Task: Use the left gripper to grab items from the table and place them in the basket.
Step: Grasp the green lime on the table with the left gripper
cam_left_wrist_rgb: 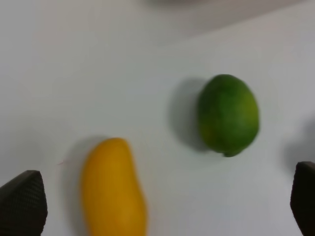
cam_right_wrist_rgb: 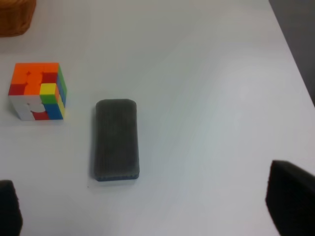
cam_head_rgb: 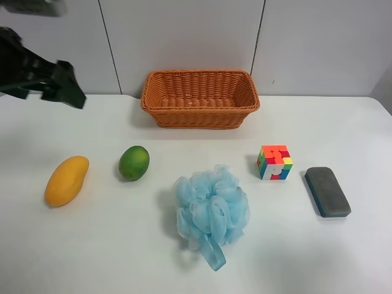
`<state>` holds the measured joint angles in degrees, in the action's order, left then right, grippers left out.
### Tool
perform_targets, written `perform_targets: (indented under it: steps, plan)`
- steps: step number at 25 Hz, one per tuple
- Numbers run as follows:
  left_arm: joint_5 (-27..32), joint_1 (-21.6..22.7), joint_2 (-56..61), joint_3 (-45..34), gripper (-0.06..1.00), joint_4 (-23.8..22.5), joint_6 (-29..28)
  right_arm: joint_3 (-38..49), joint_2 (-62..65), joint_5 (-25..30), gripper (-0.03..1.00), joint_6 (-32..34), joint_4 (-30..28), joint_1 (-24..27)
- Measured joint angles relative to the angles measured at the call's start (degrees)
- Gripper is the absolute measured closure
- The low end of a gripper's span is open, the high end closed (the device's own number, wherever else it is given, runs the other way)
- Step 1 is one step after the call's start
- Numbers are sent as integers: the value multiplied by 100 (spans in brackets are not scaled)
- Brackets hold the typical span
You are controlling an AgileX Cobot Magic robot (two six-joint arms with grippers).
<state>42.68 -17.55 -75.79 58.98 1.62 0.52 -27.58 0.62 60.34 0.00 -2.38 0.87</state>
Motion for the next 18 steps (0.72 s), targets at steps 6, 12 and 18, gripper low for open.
perform_targets:
  steps: [6, 12, 18]
  plan:
    - [-723, -596, -1300, 0, -5, 345, -18, 0, 0, 0, -3, 0, 0, 0]
    - [-1332, -811, -2269, 0, -5, 669, 239, 0, 0, 0, -3, 0, 0, 0]
    - [-2015, -839, -2902, 4, -5, 804, 427, 0, 0, 0, -3, 0, 0, 0]
